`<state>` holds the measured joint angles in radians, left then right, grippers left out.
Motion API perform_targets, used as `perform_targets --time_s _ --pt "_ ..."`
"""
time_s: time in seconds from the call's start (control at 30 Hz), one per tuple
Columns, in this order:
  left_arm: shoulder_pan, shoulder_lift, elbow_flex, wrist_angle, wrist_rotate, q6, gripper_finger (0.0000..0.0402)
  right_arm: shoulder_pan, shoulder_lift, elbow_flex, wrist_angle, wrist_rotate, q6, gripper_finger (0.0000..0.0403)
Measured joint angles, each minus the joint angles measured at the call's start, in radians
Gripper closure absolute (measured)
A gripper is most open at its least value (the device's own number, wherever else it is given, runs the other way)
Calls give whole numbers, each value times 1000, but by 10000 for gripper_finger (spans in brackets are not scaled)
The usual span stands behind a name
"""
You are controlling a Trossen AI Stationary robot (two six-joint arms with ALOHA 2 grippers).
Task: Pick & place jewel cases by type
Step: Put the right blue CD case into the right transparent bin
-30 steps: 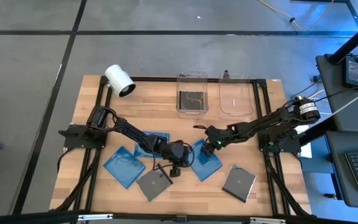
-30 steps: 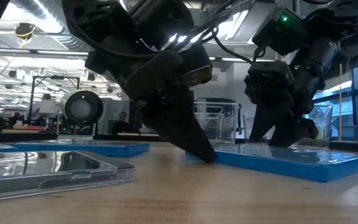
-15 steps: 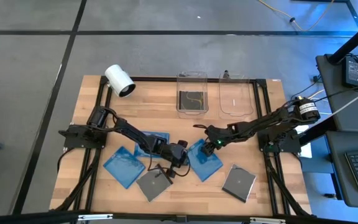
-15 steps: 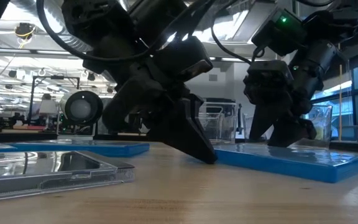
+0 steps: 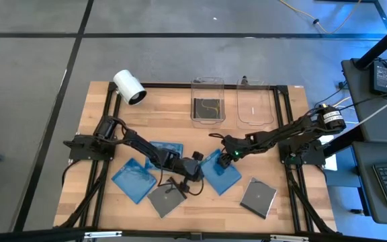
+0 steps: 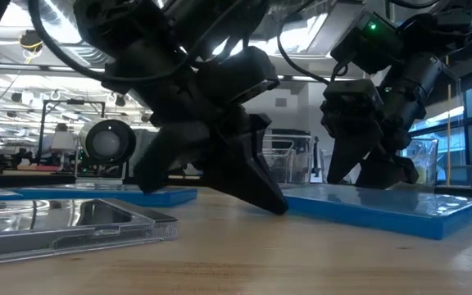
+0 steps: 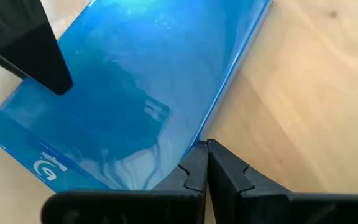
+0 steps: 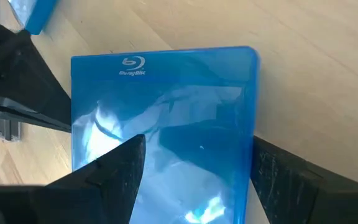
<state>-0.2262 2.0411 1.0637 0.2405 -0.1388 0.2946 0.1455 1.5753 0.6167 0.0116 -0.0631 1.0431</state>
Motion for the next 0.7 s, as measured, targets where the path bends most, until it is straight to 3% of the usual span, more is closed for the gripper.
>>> perform_targets --time_s 0.27,0.5,0.7 --pt "1 2 0 16 -37 156 397 2 0 0 -1 13 2 129" --pt "-1 2 0 19 -62 165 388 2 1 -3 34 -8 -26 129" --pt "0 1 0 23 -88 137 387 3 4 -3 81 -106 -51 148"
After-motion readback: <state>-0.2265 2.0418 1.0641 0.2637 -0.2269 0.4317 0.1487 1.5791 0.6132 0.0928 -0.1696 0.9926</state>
